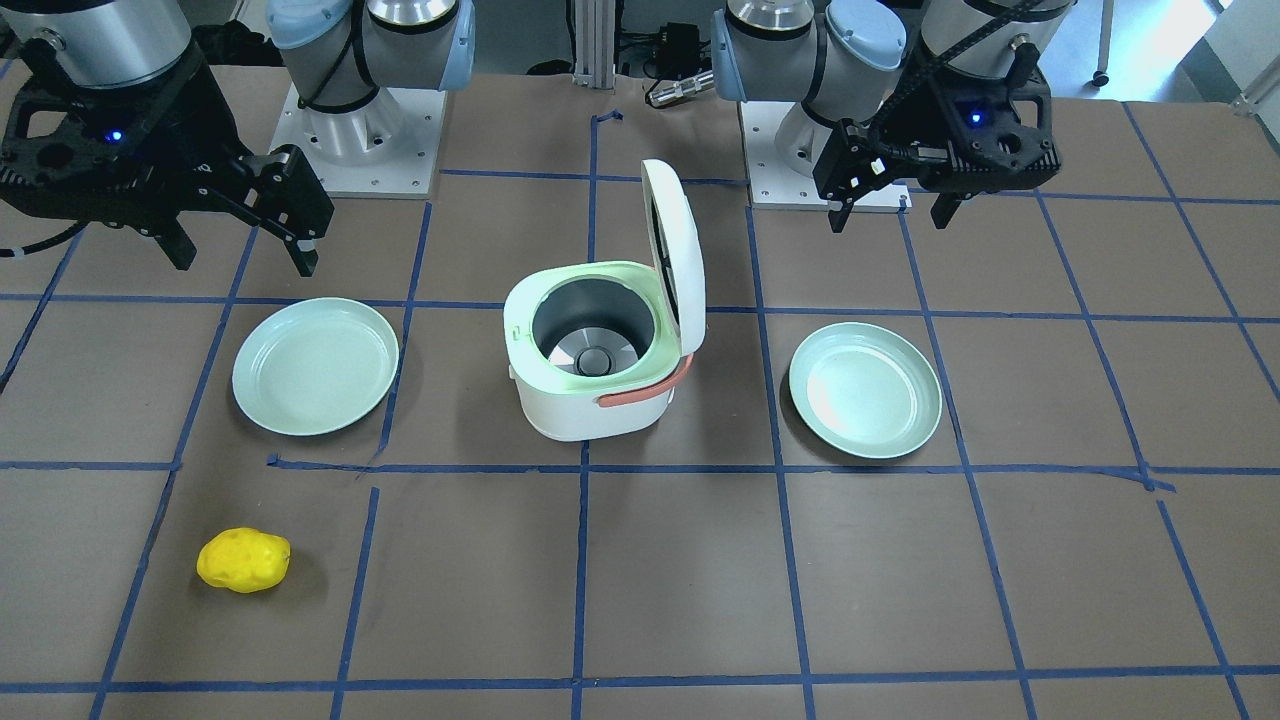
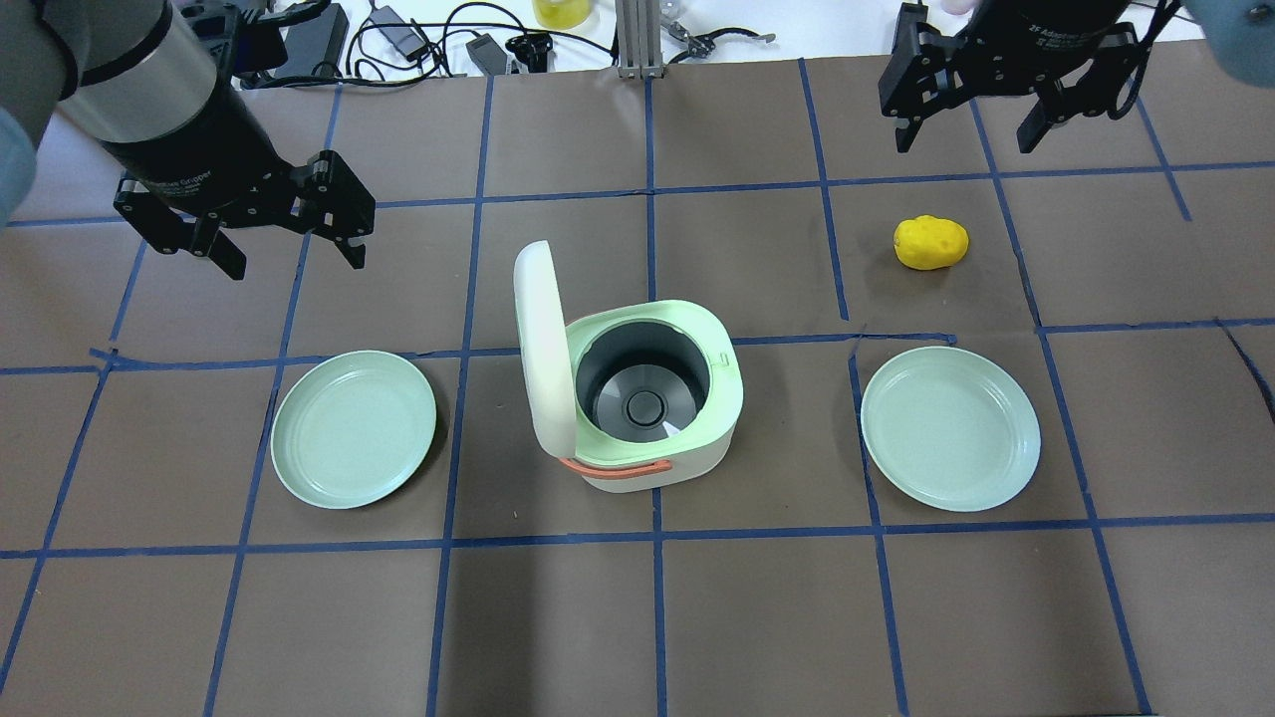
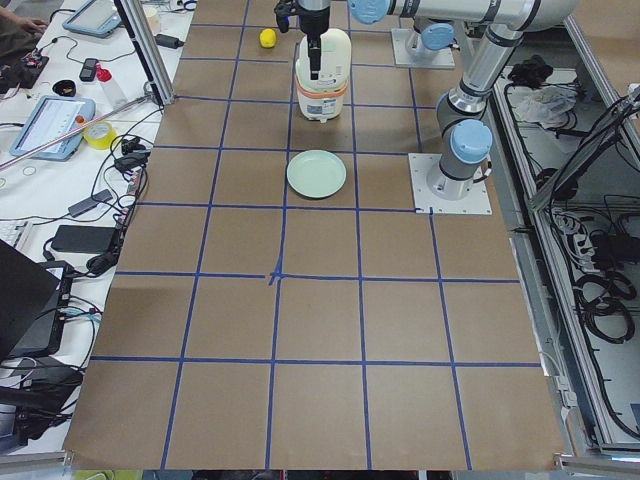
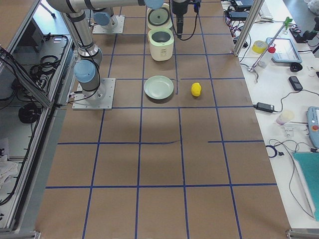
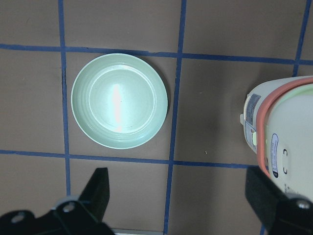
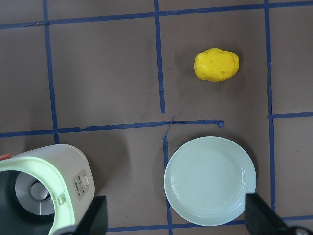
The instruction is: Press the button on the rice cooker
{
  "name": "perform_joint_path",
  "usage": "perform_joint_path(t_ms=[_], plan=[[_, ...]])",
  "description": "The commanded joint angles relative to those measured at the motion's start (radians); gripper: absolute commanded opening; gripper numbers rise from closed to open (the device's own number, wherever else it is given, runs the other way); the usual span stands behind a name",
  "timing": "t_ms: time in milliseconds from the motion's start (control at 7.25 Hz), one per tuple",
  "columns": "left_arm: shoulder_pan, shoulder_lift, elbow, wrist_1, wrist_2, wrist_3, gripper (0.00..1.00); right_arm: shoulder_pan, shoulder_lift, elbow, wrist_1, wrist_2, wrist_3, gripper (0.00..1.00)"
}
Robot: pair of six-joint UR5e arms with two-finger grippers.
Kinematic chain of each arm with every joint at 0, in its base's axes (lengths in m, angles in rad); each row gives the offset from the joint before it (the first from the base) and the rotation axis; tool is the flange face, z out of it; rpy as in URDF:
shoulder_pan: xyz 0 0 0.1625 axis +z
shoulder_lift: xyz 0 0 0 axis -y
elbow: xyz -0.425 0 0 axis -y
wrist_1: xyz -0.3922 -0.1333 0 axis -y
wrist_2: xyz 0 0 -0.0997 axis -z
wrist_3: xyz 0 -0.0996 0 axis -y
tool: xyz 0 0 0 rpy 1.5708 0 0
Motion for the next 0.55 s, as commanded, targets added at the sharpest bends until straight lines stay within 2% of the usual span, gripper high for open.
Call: perform_joint_path(t_ms=[0,414], plan=[[0.0,0.0,0.0,0.0,0.0,0.0,1.0,0.002,-0.001,0.002,-0.003,-0.001,0.0,1.0],[0.0,0.0,0.0,0.0,0.0,0.0,1.0,0.002,-0.001,0.002,-0.004,-0.004,0.0,1.0]])
